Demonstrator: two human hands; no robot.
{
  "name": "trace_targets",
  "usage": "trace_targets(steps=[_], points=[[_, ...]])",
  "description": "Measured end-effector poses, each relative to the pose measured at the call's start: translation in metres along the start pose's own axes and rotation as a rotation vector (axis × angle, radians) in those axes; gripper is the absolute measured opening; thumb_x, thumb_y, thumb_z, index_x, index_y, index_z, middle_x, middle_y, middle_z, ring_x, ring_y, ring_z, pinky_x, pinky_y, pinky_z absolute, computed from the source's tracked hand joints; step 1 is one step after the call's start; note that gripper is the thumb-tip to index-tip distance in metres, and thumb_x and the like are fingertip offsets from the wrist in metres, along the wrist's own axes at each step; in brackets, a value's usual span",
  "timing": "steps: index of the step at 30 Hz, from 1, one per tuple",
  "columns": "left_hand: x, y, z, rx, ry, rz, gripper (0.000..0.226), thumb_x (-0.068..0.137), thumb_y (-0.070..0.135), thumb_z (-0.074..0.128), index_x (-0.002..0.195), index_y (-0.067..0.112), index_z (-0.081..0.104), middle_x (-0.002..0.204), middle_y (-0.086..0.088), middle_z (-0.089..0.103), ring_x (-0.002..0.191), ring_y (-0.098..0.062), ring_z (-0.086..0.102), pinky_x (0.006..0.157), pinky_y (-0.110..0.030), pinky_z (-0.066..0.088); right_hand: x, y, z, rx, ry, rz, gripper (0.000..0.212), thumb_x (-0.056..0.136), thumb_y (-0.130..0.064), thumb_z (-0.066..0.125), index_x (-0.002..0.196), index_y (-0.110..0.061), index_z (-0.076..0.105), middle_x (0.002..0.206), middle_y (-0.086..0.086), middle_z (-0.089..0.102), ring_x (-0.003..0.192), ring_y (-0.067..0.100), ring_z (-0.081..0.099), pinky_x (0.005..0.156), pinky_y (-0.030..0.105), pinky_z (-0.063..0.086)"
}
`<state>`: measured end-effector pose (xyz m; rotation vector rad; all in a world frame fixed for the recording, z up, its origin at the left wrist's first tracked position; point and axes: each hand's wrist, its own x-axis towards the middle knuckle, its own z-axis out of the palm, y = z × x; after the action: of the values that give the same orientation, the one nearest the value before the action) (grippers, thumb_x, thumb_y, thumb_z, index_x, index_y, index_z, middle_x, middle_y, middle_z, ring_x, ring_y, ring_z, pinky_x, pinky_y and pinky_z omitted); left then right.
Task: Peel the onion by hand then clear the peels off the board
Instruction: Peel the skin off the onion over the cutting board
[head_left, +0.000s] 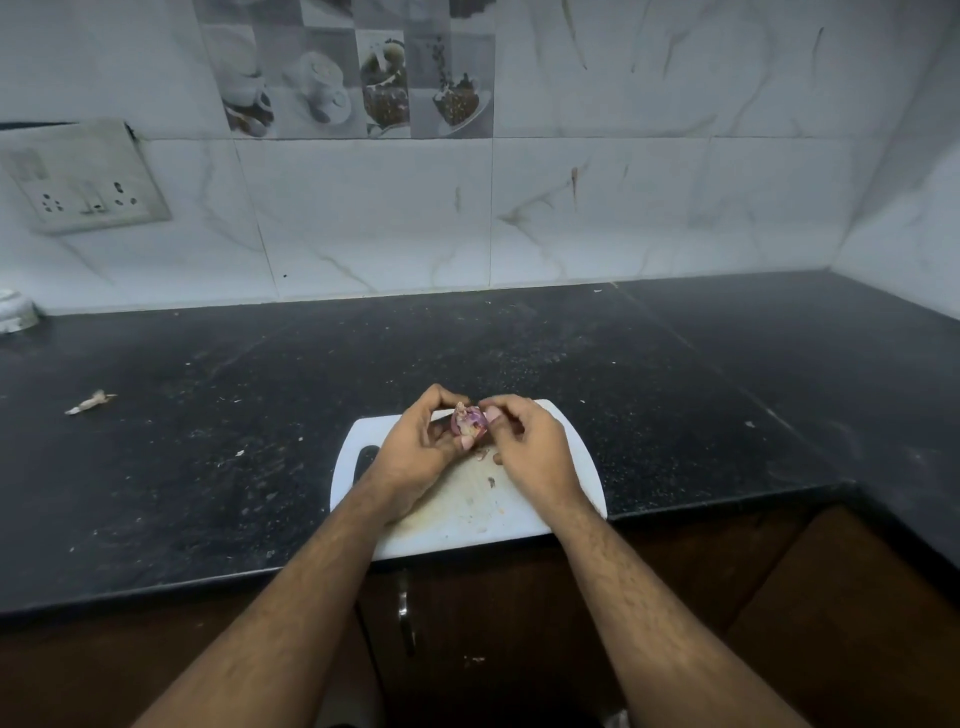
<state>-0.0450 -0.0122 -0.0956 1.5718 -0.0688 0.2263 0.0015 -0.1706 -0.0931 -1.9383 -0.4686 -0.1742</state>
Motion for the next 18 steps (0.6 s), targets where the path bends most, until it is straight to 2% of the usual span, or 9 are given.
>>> trace_targets(steps=[2, 4, 6, 9, 12, 15, 18], points=[[0.000, 0.000, -0.001, -0.008, -0.027, -0.009, 0.029, 0.092, -0.011, 0.069, 0.113, 0.007, 0.059, 0.107, 0.004, 0.076, 0.106, -0.017, 0.073, 0.096, -0.029, 0.057, -0.001, 0.000, -0.002, -0.007, -0.013, -0.028, 0.016, 0.098, -0.027, 0.068, 0.112, -0.024, 0.076, 0.104, -0.011, 0.071, 0.089, 0.004, 0.069, 0.078, 0.028, 0.061], [0.000, -0.001, -0.002, -0.016, -0.040, -0.004, 0.031, 0.089, -0.001, 0.077, 0.115, 0.006, 0.064, 0.112, -0.006, 0.073, 0.108, -0.021, 0.071, 0.101, -0.037, 0.056, 0.000, 0.000, -0.002, 0.031, -0.001, 0.003, 0.013, 0.094, -0.025, 0.074, 0.106, -0.022, 0.079, 0.097, -0.011, 0.075, 0.085, 0.006, 0.072, 0.076, 0.034, 0.064], [0.001, -0.001, -0.002, 0.018, -0.032, 0.009, 0.037, 0.083, 0.007, 0.085, 0.117, 0.010, 0.071, 0.114, -0.011, 0.074, 0.110, -0.022, 0.070, 0.106, -0.041, 0.054, -0.001, -0.001, -0.002, 0.022, 0.008, 0.008, 0.009, 0.092, -0.022, 0.077, 0.100, -0.021, 0.080, 0.090, -0.011, 0.076, 0.081, 0.006, 0.072, 0.074, 0.035, 0.064], [0.001, -0.002, -0.002, 0.085, 0.024, 0.005, 0.049, 0.080, 0.007, 0.088, 0.126, 0.013, 0.071, 0.117, -0.007, 0.077, 0.116, -0.022, 0.071, 0.110, -0.044, 0.052, -0.003, -0.003, -0.002, -0.014, 0.027, -0.009, 0.006, 0.092, -0.020, 0.076, 0.096, -0.020, 0.081, 0.088, -0.012, 0.074, 0.076, 0.006, 0.071, 0.073, 0.035, 0.063], [0.001, -0.004, -0.003, 0.103, 0.053, 0.014, 0.050, 0.077, 0.011, 0.090, 0.123, 0.014, 0.072, 0.115, -0.007, 0.078, 0.115, -0.025, 0.072, 0.108, -0.050, 0.053, -0.007, -0.008, -0.001, -0.127, 0.034, -0.086, 0.013, 0.096, -0.021, 0.071, 0.105, -0.018, 0.080, 0.096, -0.009, 0.072, 0.083, 0.006, 0.067, 0.080, 0.029, 0.059], [0.000, -0.003, -0.003, 0.142, 0.075, 0.032, 0.044, 0.076, 0.014, 0.090, 0.117, 0.017, 0.075, 0.111, -0.006, 0.079, 0.113, -0.026, 0.073, 0.106, -0.052, 0.054, -0.012, -0.012, 0.000, -0.218, 0.017, -0.143, 0.022, 0.100, -0.020, 0.065, 0.118, -0.016, 0.076, 0.104, -0.003, 0.069, 0.091, 0.008, 0.064, 0.079, 0.009, 0.049], [-0.001, -0.003, -0.004, 0.165, 0.065, 0.027, 0.043, 0.079, 0.008, 0.088, 0.120, 0.014, 0.075, 0.112, -0.006, 0.079, 0.113, -0.024, 0.073, 0.107, -0.052, 0.053, -0.014, -0.014, 0.001, -0.269, 0.005, -0.150, 0.025, 0.101, -0.022, 0.063, 0.123, -0.016, 0.075, 0.108, -0.001, 0.069, 0.096, 0.010, 0.064, 0.083, 0.010, 0.045]])
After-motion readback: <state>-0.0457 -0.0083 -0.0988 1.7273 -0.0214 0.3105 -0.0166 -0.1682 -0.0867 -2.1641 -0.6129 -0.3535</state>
